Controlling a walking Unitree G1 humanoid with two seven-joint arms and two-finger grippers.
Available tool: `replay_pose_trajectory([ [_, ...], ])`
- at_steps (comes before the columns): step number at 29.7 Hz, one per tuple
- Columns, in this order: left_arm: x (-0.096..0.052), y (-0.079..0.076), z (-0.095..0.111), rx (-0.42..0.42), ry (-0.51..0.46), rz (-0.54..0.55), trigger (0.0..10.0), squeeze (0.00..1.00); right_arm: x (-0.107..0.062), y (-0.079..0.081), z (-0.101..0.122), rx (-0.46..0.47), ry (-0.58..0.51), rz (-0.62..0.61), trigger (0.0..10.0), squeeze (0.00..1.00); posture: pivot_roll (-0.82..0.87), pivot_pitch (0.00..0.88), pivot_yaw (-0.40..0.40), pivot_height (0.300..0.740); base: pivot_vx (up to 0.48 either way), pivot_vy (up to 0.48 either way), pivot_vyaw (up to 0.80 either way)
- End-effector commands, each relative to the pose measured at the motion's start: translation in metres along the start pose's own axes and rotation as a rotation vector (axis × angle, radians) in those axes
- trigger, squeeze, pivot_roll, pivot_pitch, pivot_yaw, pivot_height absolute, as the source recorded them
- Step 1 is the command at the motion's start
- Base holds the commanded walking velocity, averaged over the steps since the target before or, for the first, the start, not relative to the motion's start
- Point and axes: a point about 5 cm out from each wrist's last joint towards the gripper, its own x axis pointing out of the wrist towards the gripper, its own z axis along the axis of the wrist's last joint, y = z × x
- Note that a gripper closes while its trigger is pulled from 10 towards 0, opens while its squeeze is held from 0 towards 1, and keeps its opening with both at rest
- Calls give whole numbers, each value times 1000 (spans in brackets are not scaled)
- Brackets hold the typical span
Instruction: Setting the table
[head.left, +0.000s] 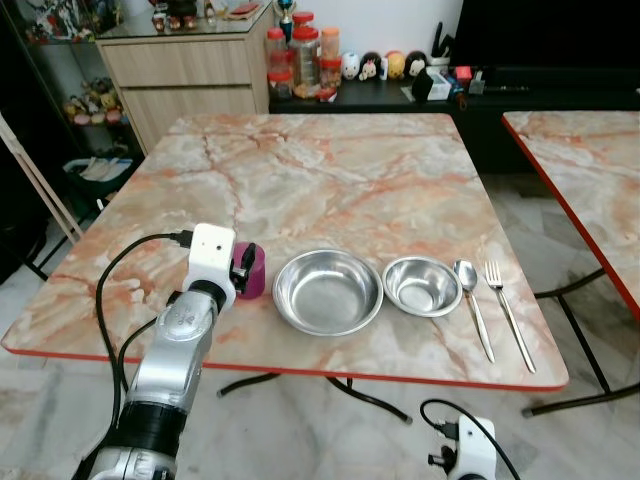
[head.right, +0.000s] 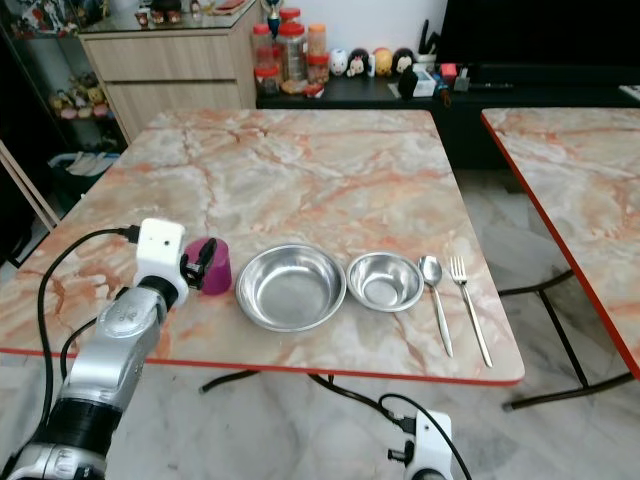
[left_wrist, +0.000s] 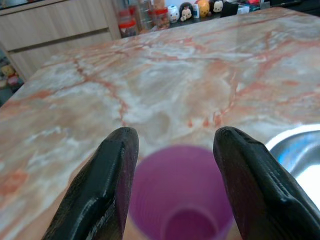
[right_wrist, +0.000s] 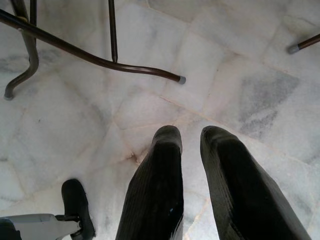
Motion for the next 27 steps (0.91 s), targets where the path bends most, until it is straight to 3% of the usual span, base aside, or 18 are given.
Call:
replay_pose_trajectory([
  [1,9,2,0,18,48,9,10000,0,0,1,0,9,2,-4,10000,0,-2,0,27,740,0,0,0],
  [9,29,5,7,40,159,-56,10000,0,0,0,1,10,-3,-5,10000,0,-7,0,29,740,0,0,0],
  [14,28,16,9,96,208,-102,10000,0,0,-1,1,15,-3,-8,10000,0,-10,0,33,740,0,0,0],
  [16,28,27,10,108,223,-69,10000,0,0,-1,1,16,-2,-9,10000,0,-6,0,33,740,0,0,0],
  [17,27,40,9,108,243,-28,10000,0,0,-1,0,16,2,-8,10000,0,0,0,30,740,0,0,0],
  [20,26,49,6,94,267,3,10000,0,0,0,-1,14,3,-6,10000,0,0,0,30,740,0,0,0],
  [26,24,51,0,82,299,7,10000,0,0,1,0,13,3,-4,10000,0,3,0,30,740,0,0,0],
  [27,23,48,-5,93,333,-34,10000,0,0,1,1,12,1,-2,10000,0,2,0,30,740,0,0,0],
])
